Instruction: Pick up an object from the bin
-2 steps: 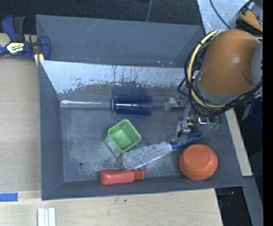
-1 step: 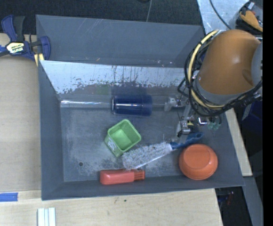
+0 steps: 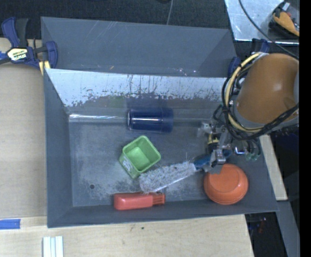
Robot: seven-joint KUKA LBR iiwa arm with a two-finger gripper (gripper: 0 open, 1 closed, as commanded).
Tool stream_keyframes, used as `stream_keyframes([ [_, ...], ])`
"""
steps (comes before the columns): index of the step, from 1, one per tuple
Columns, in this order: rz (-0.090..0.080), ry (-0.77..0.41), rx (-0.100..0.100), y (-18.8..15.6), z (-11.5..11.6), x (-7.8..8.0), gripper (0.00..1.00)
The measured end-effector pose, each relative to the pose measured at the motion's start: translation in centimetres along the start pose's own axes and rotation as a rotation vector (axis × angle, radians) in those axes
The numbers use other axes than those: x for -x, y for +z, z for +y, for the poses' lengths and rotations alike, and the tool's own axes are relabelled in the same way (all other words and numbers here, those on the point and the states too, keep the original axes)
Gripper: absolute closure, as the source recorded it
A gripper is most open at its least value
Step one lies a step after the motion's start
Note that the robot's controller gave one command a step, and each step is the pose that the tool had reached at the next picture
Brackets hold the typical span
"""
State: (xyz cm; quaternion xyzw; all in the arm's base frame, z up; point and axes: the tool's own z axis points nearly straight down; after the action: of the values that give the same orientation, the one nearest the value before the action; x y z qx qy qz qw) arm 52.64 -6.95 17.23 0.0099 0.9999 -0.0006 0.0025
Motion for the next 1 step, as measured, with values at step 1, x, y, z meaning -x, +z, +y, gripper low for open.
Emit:
stream_keyframes([
  [1,-0.003,-0.013,-0.003,0.37,2.55,0.51,0.0],
])
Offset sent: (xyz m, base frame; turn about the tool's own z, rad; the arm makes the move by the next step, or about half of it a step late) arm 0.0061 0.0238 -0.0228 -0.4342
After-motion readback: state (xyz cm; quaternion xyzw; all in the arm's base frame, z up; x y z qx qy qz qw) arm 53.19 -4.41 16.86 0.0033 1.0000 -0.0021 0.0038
